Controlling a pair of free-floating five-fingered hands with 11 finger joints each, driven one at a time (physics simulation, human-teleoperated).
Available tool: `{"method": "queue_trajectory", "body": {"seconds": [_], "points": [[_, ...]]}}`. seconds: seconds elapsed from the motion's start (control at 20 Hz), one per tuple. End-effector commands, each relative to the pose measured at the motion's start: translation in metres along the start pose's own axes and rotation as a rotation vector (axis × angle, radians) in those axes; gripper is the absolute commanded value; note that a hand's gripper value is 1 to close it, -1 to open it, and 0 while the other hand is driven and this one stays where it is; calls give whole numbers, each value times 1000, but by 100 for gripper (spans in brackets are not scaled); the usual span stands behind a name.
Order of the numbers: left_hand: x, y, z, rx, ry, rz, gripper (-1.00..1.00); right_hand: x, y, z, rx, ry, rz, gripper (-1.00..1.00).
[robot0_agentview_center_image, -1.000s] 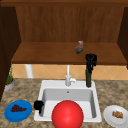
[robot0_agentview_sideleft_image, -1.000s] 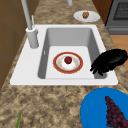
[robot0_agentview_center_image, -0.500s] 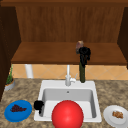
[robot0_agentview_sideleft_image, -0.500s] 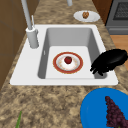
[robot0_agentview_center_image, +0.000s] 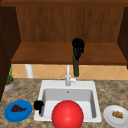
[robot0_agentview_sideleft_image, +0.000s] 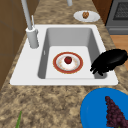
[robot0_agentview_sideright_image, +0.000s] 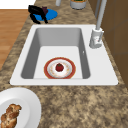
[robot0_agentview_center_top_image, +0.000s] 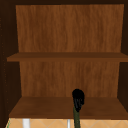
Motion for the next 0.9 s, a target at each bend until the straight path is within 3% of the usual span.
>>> {"method": "queue_trajectory", "body": {"seconds": [0.0, 0.4, 0.6, 0.85], "points": [[0, 0, 0, 0, 0, 0, 0, 17, -21, 15, 21, -37, 31, 100], [0, 0, 0, 0, 0, 0, 0, 48, -81, 39, 24, -50, -12, 100], [0, 0, 0, 0, 0, 0, 0, 57, -104, 22, -1, -68, -43, 100], [0, 0, 0, 0, 0, 0, 0, 67, -123, -12, -8, -57, -32, 100]]}}
